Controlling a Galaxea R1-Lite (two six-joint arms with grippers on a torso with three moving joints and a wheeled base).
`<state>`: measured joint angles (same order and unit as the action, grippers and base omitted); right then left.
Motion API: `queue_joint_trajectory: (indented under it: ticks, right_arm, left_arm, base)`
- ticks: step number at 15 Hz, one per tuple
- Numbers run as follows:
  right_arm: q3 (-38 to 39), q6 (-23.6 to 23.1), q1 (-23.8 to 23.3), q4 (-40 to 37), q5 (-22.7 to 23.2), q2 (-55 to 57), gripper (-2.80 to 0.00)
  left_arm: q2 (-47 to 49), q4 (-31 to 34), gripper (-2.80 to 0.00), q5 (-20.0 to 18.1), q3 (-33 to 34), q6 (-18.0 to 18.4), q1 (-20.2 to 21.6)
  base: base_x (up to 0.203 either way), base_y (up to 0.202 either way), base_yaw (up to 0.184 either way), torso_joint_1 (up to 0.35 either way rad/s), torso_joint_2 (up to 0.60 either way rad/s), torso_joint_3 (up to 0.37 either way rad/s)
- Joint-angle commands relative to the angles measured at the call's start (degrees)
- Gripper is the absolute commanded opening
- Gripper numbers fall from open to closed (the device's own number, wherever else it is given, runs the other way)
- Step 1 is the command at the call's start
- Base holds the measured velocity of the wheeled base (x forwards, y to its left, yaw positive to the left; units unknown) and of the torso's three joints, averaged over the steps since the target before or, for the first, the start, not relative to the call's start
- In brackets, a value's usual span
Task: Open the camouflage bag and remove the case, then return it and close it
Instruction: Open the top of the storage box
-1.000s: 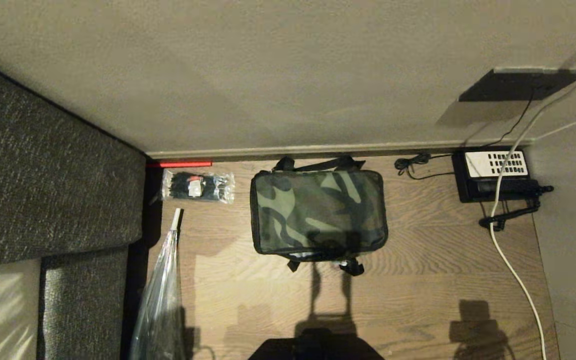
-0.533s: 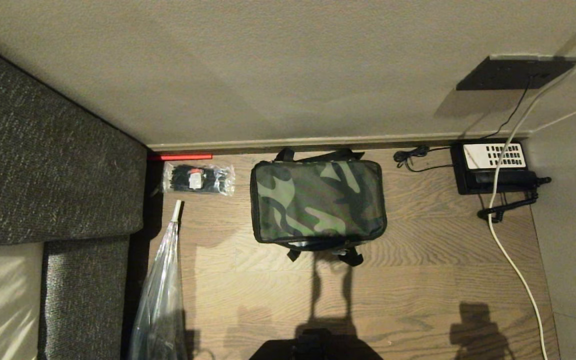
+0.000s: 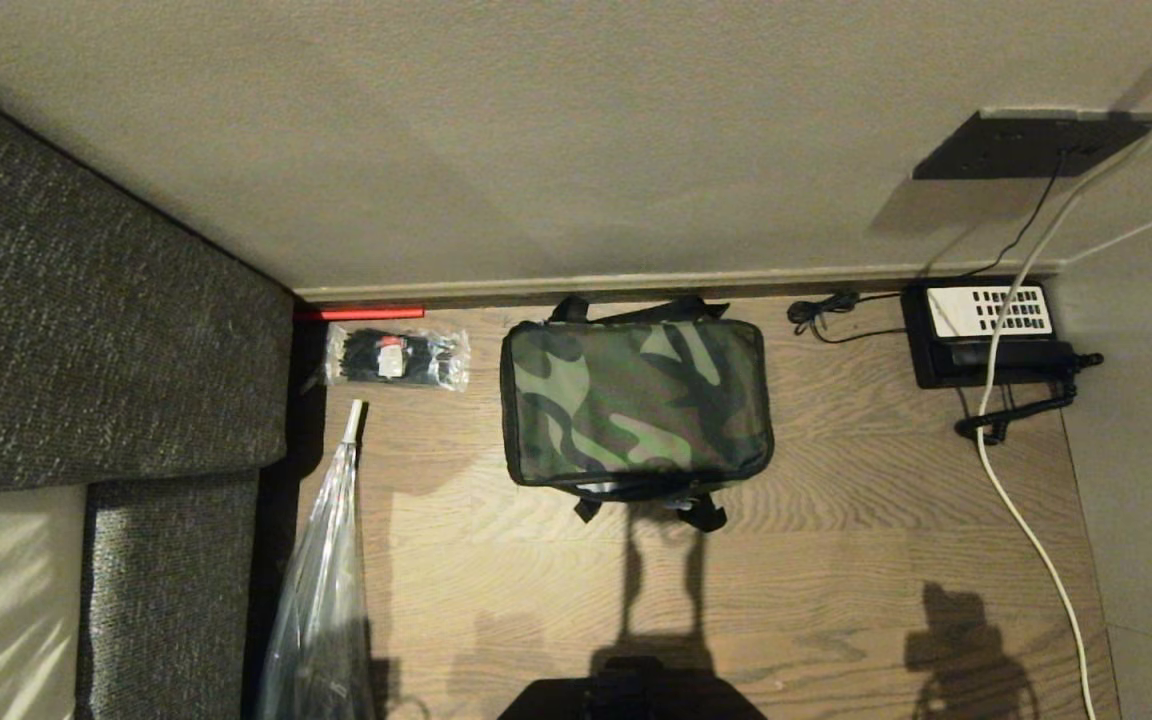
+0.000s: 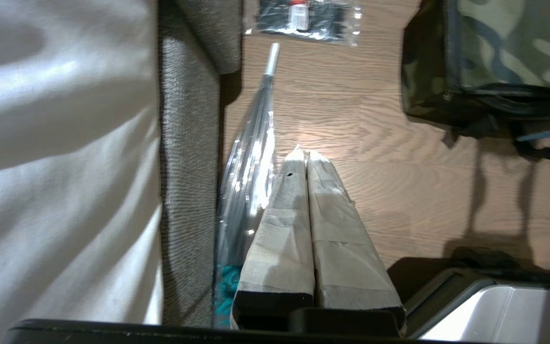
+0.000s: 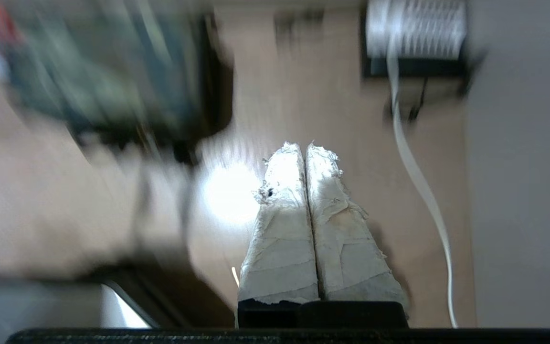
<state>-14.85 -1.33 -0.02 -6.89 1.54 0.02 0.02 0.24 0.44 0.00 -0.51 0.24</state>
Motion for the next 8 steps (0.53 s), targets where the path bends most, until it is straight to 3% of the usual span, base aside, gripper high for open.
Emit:
queue_joint_trajectory:
  ticks: [1, 3, 4, 5, 8]
  right_arm:
    - [-19.19, 2.98, 0.02, -15.93, 1.29, -0.25, -2.8]
    - [-30.14, 6.43, 0.01, -31.2, 4.65, -0.19, -2.8]
    - [-32.32, 7.61, 0.01, -34.95, 7.7, -0.12, -2.8]
    - [-32.14, 8.56, 0.02, -37.56, 11.44, -0.05, -2.8]
    - [-32.06, 11.32, -0.06, -38.29, 14.17, 5.44, -2.8]
  left_arm:
    - [-0.08, 0.02, -2.8, 0.0, 0.18, -0.01, 0.02]
    - [-0.02, 0.02, -2.8, 0.0, 0.18, -0.01, 0.1]
    - [-0.11, 0.02, -2.8, 0.0, 0.18, -0.01, 0.02]
    - [-0.11, 0.02, -2.8, 0.0, 0.18, -0.01, 0.02]
    - [-0.02, 0.02, -2.8, 0.0, 0.18, -0.01, 0.02]
  base:
    - [0.0, 0.0, 0.0, 0.0, 0.0, 0.0]
    - [0.0, 0.0, 0.0, 0.0, 0.0, 0.0]
    - [0.0, 0.0, 0.0, 0.0, 0.0, 0.0]
    - [0.0, 0.0, 0.0, 0.0, 0.0, 0.0]
    - [0.0, 0.0, 0.0, 0.0, 0.0, 0.0]
